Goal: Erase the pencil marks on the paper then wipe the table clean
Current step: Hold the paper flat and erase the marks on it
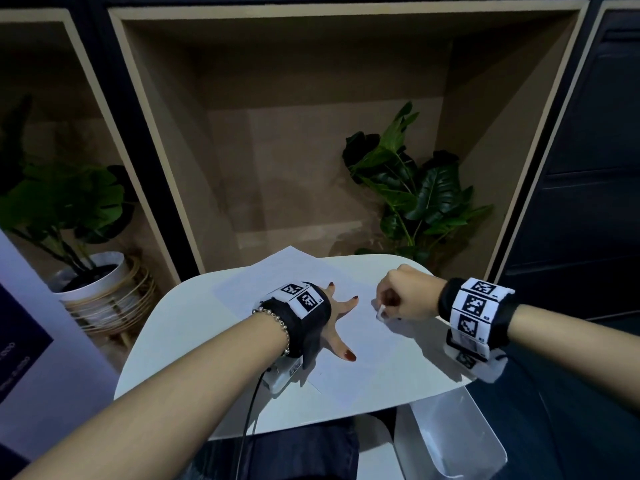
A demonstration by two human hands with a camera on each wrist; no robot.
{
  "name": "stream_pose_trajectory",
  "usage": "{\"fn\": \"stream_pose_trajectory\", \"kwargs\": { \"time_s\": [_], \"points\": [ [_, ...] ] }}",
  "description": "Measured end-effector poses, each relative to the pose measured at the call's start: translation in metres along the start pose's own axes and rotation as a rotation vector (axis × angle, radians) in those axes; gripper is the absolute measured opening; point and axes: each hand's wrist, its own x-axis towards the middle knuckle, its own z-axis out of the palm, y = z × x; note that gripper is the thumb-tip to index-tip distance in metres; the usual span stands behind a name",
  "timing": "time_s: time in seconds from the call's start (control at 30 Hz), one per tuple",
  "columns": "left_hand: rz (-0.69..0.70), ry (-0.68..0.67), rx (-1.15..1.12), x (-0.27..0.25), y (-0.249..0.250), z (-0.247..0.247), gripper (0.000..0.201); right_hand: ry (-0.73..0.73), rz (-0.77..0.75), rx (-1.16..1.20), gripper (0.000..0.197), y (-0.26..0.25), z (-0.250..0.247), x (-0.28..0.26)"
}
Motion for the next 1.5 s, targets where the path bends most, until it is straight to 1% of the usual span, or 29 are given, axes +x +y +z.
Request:
{"fn": "stream_pose_trajectory", "kwargs": {
  "time_s": [0.07, 0.17, 0.23, 0.33, 0.4, 0.43, 0.53, 0.6, 0.63, 0.7, 0.77, 0.83, 0.9, 0.97, 1.0, 1.03, 1.1, 1.23, 1.27, 1.3, 1.33, 1.43, 1.47, 1.5],
  "points": [
    [-0.009, 0.003, 0.004, 0.0, 0.0, 0.0, 0.133, 0.005, -0.019, 0.02, 0.013, -0.005, 0.004, -0.003],
    [-0.011, 0.018, 0.008, 0.001, -0.001, 0.002, 0.134, -0.075, -0.122, 0.114, 0.01, -0.019, 0.01, -0.011],
    [-0.006, 0.018, 0.018, -0.001, -0.001, 0.0, 0.135, -0.1, -0.151, 0.119, 0.009, -0.02, 0.004, -0.011],
    [0.013, 0.01, 0.02, -0.002, 0.0, -0.004, 0.126, -0.006, -0.187, 0.13, 0.007, -0.019, -0.008, -0.001],
    [0.032, 0.002, 0.019, -0.002, 0.0, -0.005, 0.116, 0.009, -0.237, 0.146, 0.008, -0.023, -0.007, 0.006],
    [0.041, 0.004, 0.02, -0.002, 0.0, -0.004, 0.114, -0.018, -0.26, 0.143, 0.009, -0.026, -0.004, 0.009],
    [0.034, 0.004, 0.037, -0.004, -0.002, -0.003, 0.115, -0.131, -0.309, 0.098, 0.012, -0.03, 0.007, 0.008],
    [0.029, 0.007, 0.044, -0.003, -0.002, -0.003, 0.127, -0.173, -0.334, 0.078, 0.014, -0.024, 0.005, 0.002],
    [0.017, 0.008, 0.049, -0.002, -0.001, -0.003, 0.133, -0.203, -0.325, 0.064, 0.014, -0.02, 0.002, -0.001],
    [-0.001, 0.005, 0.046, 0.001, -0.001, -0.002, 0.136, -0.273, -0.309, 0.027, 0.018, -0.011, -0.003, -0.007],
    [0.002, -0.01, 0.03, 0.001, 0.0, -0.002, 0.134, -0.344, -0.297, -0.024, 0.025, -0.003, -0.006, -0.008],
    [0.007, -0.034, 0.008, -0.001, 0.0, -0.003, 0.13, -0.38, -0.243, -0.065, 0.022, 0.001, -0.008, -0.003],
    [0.015, -0.027, 0.016, -0.002, 0.0, -0.006, 0.129, -0.295, -0.221, -0.051, 0.017, -0.002, -0.009, 0.005],
    [0.019, -0.025, 0.031, -0.004, -0.001, -0.008, 0.129, -0.181, -0.253, -0.009, 0.014, -0.01, -0.006, 0.012],
    [0.02, -0.026, 0.037, -0.005, 0.0, -0.008, 0.129, -0.173, -0.279, 0.004, 0.015, -0.013, -0.002, 0.014],
    [0.019, -0.023, 0.041, -0.006, 0.0, -0.007, 0.129, -0.191, -0.295, 0.009, 0.018, -0.013, 0.002, 0.015],
    [0.017, -0.009, 0.036, -0.007, -0.001, -0.006, 0.129, -0.246, -0.276, -0.009, 0.018, -0.008, 0.003, 0.013],
    [0.012, -0.009, 0.005, -0.005, -0.001, -0.004, 0.128, -0.43, -0.238, -0.163, 0.016, -0.002, -0.013, 0.008],
    [0.016, -0.009, 0.001, -0.004, 0.0, -0.006, 0.127, -0.451, -0.223, -0.192, 0.015, -0.002, -0.018, 0.007],
    [0.011, -0.016, -0.002, -0.005, -0.001, -0.005, 0.127, -0.435, -0.217, -0.196, 0.014, -0.005, -0.021, 0.011],
    [0.008, -0.022, -0.002, -0.005, 0.0, -0.006, 0.126, -0.386, -0.217, -0.185, 0.013, -0.006, -0.023, 0.014],
    [0.015, -0.024, 0.017, -0.004, 0.001, -0.007, 0.126, -0.183, -0.211, -0.09, 0.014, -0.014, -0.023, 0.023],
    [0.016, -0.017, 0.039, -0.003, 0.001, -0.008, 0.125, -0.148, -0.217, -0.067, 0.014, -0.018, -0.02, 0.025],
    [0.014, -0.012, 0.061, -0.003, 0.001, -0.008, 0.125, -0.145, -0.228, -0.066, 0.015, -0.021, -0.016, 0.028]
  ]
}}
